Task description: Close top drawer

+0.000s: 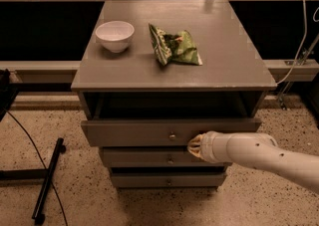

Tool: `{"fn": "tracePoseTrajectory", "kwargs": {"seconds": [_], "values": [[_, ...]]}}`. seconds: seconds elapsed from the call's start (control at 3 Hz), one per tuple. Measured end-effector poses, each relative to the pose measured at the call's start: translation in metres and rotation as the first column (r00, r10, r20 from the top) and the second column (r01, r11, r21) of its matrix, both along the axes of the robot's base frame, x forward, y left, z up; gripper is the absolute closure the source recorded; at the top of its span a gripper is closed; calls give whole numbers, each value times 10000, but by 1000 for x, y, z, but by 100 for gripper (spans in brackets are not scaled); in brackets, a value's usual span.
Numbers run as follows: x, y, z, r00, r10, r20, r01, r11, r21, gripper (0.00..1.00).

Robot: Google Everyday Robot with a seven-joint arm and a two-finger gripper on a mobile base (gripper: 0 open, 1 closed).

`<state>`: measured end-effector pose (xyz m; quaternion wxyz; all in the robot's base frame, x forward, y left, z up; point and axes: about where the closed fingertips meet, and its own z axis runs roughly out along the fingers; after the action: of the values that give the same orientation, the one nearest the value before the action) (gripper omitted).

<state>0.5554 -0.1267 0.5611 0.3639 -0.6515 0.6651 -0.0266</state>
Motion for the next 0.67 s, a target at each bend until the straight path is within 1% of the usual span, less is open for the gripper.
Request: {"fn": "tracePoseTrajectory", "kwargs": {"seconds": [0.33, 0.67], "values": [[14, -8, 12, 9994, 263, -217, -249, 9978, 613, 100], [18, -28, 22, 9985, 274, -474, -221, 9938, 1093, 100]]}}
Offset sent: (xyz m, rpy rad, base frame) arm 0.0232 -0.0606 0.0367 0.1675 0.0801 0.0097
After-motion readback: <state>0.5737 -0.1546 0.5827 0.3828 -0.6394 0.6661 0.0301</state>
